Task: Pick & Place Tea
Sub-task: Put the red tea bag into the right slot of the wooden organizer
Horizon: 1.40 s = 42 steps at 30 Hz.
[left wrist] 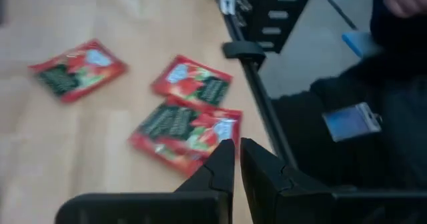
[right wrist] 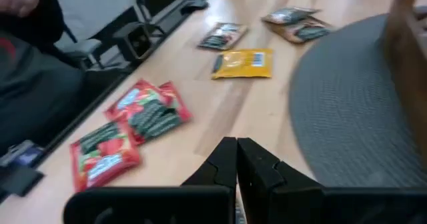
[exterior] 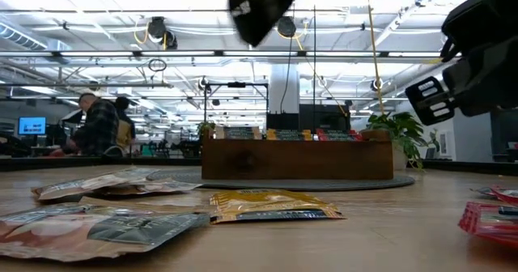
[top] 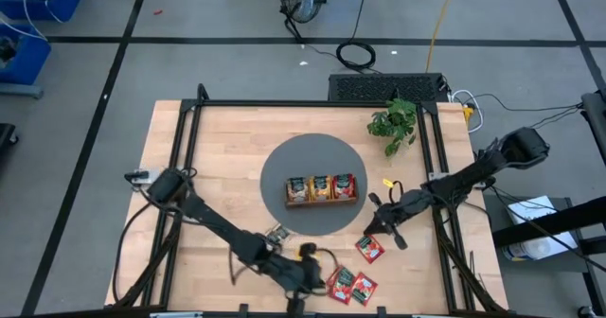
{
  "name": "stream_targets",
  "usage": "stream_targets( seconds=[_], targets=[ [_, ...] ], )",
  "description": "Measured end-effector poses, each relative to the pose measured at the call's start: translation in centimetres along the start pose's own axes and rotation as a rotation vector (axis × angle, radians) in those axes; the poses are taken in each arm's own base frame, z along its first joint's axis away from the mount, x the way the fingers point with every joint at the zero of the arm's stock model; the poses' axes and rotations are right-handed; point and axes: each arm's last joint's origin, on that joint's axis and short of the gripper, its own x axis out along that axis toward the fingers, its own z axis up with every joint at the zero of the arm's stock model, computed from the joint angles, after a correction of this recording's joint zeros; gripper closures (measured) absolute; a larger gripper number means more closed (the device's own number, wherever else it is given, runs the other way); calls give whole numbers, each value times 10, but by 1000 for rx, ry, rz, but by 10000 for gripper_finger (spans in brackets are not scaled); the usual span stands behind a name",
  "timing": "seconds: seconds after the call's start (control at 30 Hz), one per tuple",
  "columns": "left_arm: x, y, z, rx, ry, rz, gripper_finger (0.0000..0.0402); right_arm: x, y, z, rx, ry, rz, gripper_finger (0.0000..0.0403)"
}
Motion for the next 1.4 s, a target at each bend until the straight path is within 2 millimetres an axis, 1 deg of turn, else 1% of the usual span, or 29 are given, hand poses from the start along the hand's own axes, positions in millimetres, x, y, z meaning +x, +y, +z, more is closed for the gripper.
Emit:
stream_targets(
  seconds=[0.07, 0.13, 0.27, 0.37, 0.53, 0.7, 0.87, 1.1, 1.23, 1.4],
  targets=[
    [11, -4, 7, 6, 47, -3, 371, 2, 2, -1, 4, -3, 12, 403],
    [24, -6, 15, -11, 53, -19, 371, 2, 5, -2, 26, 8, 27, 403],
    [50, -6, 15, -39, 57, -22, 371, 5, 16, -7, 62, 39, 77, 403],
    [62, -4, 13, -54, 59, -18, 371, 8, 26, -9, 50, 42, 127, 403],
    [68, 1, 8, -170, 76, -2, 371, 15, 38, -13, 24, -7, 99, 403],
    [71, 2, 2, -247, 86, 45, 371, 29, 42, -17, 41, -8, 101, 403],
    [77, 5, -8, -266, 117, 66, 371, 48, 43, -23, -15, 49, 91, 403],
    [81, 6, -15, -275, 145, 68, 371, 72, 46, -29, -134, 116, 154, 403],
    [81, 8, -17, -273, 164, 87, 371, 78, 43, -27, -127, 119, 137, 403],
    [83, 16, -18, -281, 179, 107, 371, 78, 39, -26, -98, 115, 123, 403]
  ],
)
